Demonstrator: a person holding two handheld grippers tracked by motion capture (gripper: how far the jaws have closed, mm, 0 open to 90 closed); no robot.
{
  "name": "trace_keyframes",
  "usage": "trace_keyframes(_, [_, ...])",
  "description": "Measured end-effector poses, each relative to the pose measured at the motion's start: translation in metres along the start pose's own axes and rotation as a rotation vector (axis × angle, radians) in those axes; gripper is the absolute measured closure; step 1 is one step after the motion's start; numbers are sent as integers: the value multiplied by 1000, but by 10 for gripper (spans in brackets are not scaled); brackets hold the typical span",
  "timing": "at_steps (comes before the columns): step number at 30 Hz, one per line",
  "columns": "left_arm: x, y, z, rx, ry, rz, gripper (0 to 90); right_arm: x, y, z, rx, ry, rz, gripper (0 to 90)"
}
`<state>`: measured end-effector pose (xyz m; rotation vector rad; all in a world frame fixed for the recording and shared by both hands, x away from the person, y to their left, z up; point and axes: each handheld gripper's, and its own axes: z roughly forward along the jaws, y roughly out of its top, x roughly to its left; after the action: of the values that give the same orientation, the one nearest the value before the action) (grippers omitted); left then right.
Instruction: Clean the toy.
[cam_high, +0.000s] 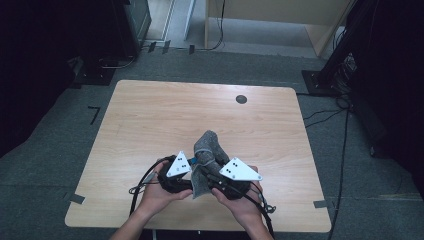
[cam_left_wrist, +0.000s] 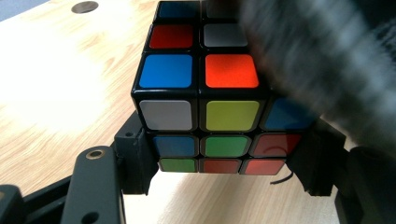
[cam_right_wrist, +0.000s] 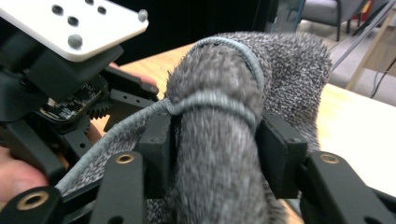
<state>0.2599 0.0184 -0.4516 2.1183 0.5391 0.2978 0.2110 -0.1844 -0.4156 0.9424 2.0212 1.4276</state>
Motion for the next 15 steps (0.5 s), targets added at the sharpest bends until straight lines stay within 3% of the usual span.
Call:
trace_keyframes(2, [3,0,-2,-13,-6,-27,347,-1,1,-3,-8,-2,22,632])
trace_keyframes(4, [2,0,-2,-11,-7,-20,347,-2,0,-5,-4,-7,20,702])
trace_keyframes(8, [-7,1,1,5,2,45,347,1,1,-5,13,21,10,731])
trace_keyframes(10, [-12,2,2,1,6,80,347,5,2,-3,14,53,-21,732])
trace_keyframes(13, [-15,3,-1,-17,6,123,347,7,4,-4,23,29,-52,733])
trace_keyframes(14, [-15,4,-2,-20,9,127,347,5,5,-5,18,8,-43,734])
trace_keyframes(15, [-13,4,-3,-20,13,126,347,-4,5,-8,21,-49,-27,738])
